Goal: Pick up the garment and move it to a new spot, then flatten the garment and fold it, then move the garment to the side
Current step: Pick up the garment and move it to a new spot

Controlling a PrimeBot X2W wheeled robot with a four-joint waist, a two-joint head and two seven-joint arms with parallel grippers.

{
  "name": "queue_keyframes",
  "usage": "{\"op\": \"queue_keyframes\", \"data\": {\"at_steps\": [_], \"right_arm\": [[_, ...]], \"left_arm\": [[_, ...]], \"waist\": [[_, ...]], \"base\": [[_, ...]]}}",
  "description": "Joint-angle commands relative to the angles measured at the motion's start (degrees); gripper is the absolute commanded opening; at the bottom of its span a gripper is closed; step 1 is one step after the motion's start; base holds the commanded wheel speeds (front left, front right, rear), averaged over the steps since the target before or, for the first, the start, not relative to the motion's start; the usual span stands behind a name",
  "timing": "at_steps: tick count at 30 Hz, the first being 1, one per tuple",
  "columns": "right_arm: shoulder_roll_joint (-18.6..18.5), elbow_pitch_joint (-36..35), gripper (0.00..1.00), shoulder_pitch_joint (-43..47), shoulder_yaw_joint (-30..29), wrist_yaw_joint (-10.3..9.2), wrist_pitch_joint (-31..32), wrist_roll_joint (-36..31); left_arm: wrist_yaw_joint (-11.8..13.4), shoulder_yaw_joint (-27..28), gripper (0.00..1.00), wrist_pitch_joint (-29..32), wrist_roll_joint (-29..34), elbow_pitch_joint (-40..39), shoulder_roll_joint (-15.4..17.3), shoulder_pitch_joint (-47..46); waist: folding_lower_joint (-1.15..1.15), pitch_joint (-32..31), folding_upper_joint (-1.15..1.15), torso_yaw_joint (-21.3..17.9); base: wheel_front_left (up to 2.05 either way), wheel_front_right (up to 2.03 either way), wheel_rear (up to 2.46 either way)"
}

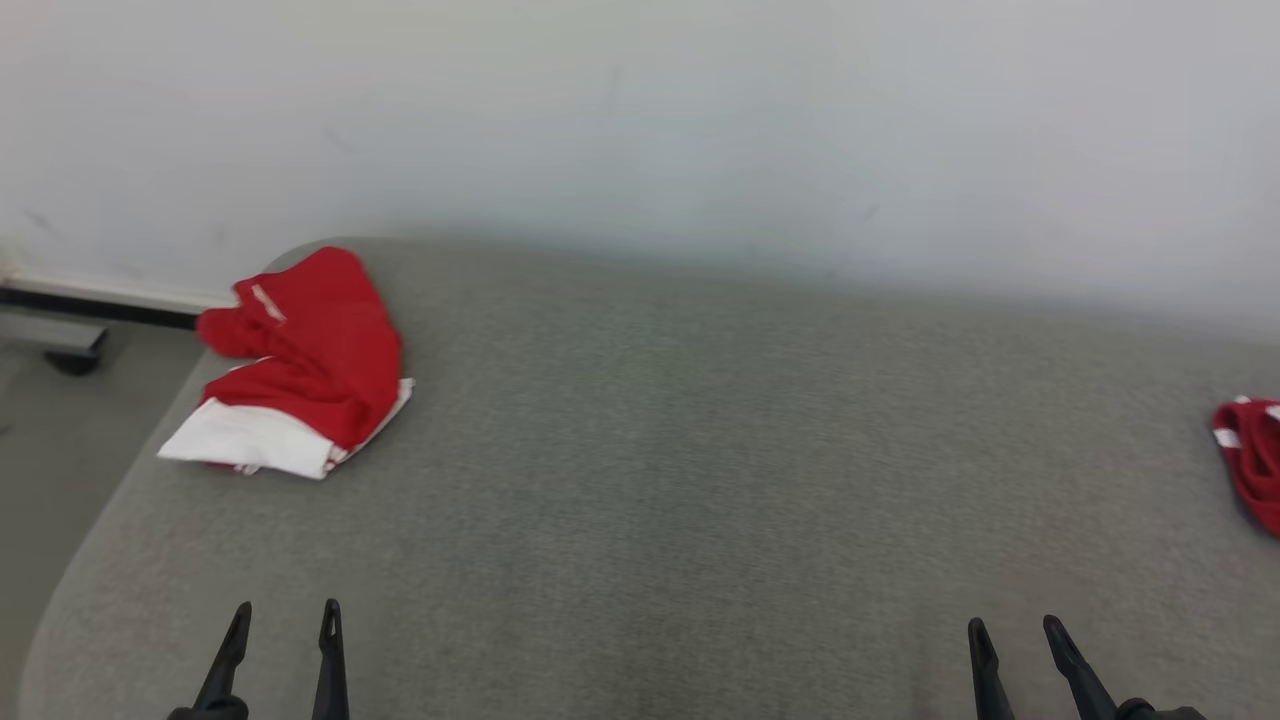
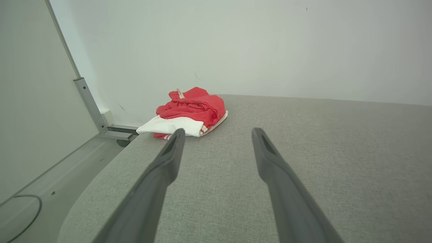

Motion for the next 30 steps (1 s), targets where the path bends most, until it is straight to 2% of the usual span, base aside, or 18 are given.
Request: {"op": "queue_keyframes", "data": {"at_steps": [1, 15, 30], "right_arm": [[0.24, 0.13, 1.00, 0.25, 0.06, -0.13, -0.39, 0.41], [0.76, 1.37, 1.00, -0.22, 0.45, -0.13, -1.02, 0.30], [-0.64, 3.36, 1.00, -4.54, 3.93, -0.13, -0.47, 0.81]], "left_arm": [[0.22, 0.12, 1.00, 0.19, -0.23, -0.41, 0.14, 0.51], [1.14, 0.64, 1.00, 1.15, -1.18, -1.54, 1.43, 1.35], [3.80, 3.33, 1.00, -0.70, -3.02, -3.92, 1.35, 4.30]], "waist": [[0.00, -0.02, 0.00, 4.67], [0.00, 0.09, 0.00, 16.87], [0.00, 1.86, 0.00, 18.31]], "base": [[0.00, 0.00, 0.00], [0.00, 0.00, 0.00], [0.00, 0.00, 0.00]]}}
